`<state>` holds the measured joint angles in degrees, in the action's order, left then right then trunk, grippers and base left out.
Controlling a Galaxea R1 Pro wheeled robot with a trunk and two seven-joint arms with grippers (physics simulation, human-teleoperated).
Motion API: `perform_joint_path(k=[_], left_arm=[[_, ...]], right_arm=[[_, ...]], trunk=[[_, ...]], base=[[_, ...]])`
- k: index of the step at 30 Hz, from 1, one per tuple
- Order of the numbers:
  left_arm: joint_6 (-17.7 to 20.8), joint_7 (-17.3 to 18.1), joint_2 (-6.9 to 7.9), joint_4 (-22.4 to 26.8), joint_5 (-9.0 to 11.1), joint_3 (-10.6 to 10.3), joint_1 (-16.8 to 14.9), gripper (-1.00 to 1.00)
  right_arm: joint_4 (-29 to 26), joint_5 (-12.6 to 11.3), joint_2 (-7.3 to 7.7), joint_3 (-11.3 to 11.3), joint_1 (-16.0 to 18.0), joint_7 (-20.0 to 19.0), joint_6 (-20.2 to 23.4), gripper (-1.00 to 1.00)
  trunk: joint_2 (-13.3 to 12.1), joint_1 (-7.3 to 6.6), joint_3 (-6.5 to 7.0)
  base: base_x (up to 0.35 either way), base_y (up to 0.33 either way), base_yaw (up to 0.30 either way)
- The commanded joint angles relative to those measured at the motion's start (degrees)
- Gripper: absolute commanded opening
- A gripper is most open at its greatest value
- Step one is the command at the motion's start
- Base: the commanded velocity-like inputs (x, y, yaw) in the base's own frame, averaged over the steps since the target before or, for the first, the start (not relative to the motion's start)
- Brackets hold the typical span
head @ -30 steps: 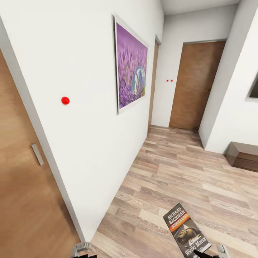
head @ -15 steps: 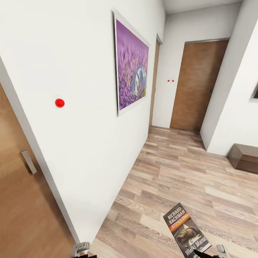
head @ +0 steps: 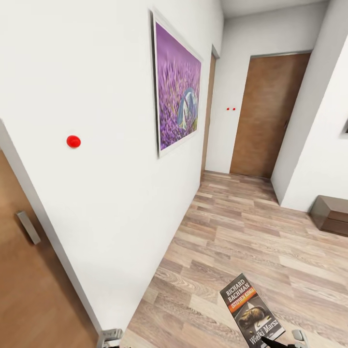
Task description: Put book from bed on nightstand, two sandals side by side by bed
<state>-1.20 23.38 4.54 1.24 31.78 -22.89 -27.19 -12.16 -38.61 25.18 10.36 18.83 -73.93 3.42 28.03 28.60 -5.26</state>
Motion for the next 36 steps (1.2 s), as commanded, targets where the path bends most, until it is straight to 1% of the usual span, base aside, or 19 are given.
perform_joint_path(k=[1,3,5,9,13,31,36], left_arm=[[-0.10,0.18,-0.10,-0.06,-1.13,-0.48,-0.05,1.00],[-0.06,0.18,-0.44,-0.08,-4.12,-0.49,-0.05,1.00],[-0.09,0.18,-0.65,-0.09,-6.22,-0.49,-0.05,1.00],[-0.11,0.17,-0.74,-0.09,-7.52,-0.49,0.05,1.00],[-0.14,0.17,-0.75,-0.09,-7.79,-0.49,0.11,1.00],[-0.21,0.17,-0.67,-0.09,-7.80,-0.40,0.12,1.00],[-0.21,0.17,-0.67,-0.09,-7.85,-0.40,0.12,1.00]], right_arm=[[-0.02,-0.59,0.05,0.45,0.06,-0.14,0.36,-1.00],[-0.01,-0.59,0.05,0.45,0.05,-0.15,0.36,-1.00],[-0.02,-0.59,0.05,0.45,0.06,-0.16,0.36,-1.00],[-0.01,-0.59,0.03,0.45,0.06,-0.16,0.36,-1.00],[-0.01,-0.59,0.04,0.45,0.03,-0.15,0.36,-1.00],[-0.01,-0.59,0.05,0.42,0.04,-0.16,0.29,-1.00],[-0.02,-0.59,0.05,0.44,0.04,-0.16,0.29,-1.00]], trunk=[[0.11,0.04,-0.11],[0.11,0.04,-0.11],[0.11,0.04,-0.11],[0.11,0.04,-0.11],[0.11,0.04,-0.11],[0.11,0.04,-0.11],[0.11,0.04,-0.11]], base=[[0.068,0.000,0.000],[0.036,0.000,0.000],[0.040,0.000,0.000],[0.170,0.000,0.000],[0.286,0.000,0.000],[0.302,0.000,0.000],[0.148,0.000,0.000]])
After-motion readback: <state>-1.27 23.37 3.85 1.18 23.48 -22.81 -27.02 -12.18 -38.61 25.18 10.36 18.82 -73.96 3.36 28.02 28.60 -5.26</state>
